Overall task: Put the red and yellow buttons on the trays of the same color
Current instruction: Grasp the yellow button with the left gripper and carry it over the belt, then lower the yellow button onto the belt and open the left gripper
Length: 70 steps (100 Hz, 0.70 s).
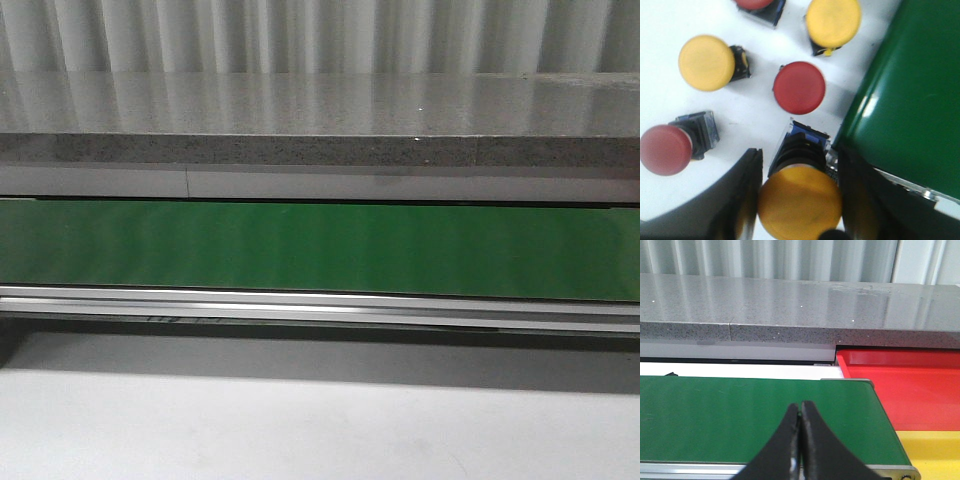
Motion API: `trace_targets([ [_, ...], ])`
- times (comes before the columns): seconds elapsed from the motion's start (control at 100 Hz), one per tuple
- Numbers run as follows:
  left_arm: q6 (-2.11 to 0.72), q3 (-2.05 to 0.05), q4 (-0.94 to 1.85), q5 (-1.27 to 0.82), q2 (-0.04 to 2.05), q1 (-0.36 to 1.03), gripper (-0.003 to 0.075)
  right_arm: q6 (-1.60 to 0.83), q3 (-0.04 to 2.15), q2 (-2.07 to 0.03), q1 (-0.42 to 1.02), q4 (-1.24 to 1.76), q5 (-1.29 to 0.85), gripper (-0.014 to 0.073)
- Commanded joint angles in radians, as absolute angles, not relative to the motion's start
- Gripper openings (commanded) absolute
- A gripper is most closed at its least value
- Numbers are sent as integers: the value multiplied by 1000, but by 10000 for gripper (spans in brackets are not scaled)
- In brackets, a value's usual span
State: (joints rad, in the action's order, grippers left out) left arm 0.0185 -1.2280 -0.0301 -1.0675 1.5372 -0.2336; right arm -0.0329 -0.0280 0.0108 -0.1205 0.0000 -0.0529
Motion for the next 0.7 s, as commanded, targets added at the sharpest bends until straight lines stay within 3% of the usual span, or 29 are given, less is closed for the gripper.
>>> trace_targets([
  [0.0,15,-1312,-41,-1080,1496,-180,111,-37,-8,27,-127,-8,18,-65],
  [0.22,15,-1365,-39,-1064,1533,-48,118,-37,-8,27,-127,-8,18,-65],
  [0.45,19,-1365,-33,-1064,1608,1,128,-37,-8,27,-127,-8,18,-65],
  [0.57,19,-1365,0,-1055,1615,4,261,-37,-8,27,-127,-8,18,-65],
  [0.69,19,-1383,37,-1043,1615,4,529,-37,-8,27,-127,-8,18,-65],
])
